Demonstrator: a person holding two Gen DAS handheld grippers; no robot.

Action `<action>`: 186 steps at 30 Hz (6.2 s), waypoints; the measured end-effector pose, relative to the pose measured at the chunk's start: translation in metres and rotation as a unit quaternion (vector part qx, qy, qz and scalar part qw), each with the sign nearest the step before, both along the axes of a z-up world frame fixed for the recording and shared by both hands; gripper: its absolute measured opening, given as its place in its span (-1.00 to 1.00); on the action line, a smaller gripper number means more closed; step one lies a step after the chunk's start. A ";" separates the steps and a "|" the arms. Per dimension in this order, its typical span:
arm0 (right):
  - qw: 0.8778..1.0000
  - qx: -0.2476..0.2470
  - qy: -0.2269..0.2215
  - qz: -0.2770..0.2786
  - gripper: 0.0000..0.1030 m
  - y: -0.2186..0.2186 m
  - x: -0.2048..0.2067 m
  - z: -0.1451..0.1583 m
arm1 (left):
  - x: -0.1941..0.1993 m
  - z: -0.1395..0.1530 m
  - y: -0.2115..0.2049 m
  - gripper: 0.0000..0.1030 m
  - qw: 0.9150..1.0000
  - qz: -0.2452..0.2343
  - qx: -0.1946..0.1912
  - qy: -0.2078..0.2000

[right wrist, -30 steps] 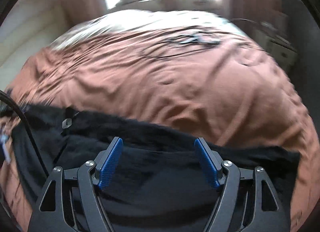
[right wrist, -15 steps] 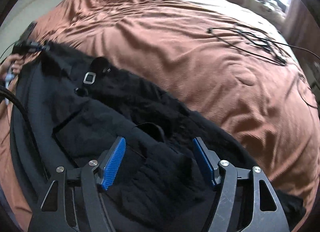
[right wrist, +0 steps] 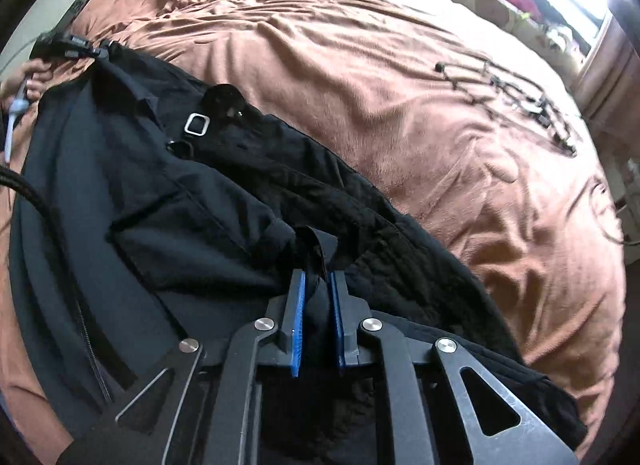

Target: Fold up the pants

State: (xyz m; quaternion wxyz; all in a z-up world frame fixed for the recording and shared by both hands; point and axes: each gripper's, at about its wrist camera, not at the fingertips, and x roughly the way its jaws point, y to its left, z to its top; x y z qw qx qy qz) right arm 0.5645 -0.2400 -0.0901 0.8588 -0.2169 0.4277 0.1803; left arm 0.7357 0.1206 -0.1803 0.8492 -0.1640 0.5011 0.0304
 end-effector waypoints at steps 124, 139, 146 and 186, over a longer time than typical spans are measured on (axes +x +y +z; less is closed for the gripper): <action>0.825 0.496 0.098 -0.254 0.01 -0.093 -0.229 -0.077 | -0.180 -0.040 0.096 -0.21 0.981 0.139 -0.136 -0.014; 0.762 0.560 0.069 -0.317 -0.80 -0.103 -0.243 -0.112 | -0.168 -0.044 0.096 -0.42 0.979 0.145 -0.138 -0.039; 0.772 0.556 0.045 -0.306 -0.98 -0.094 -0.260 -0.098 | -0.177 -0.026 0.098 -0.83 0.978 0.137 -0.147 -0.059; 0.805 0.516 0.090 -0.277 -0.99 -0.067 -0.318 -0.035 | -0.394 0.009 0.183 -0.83 0.954 0.211 -0.198 -0.079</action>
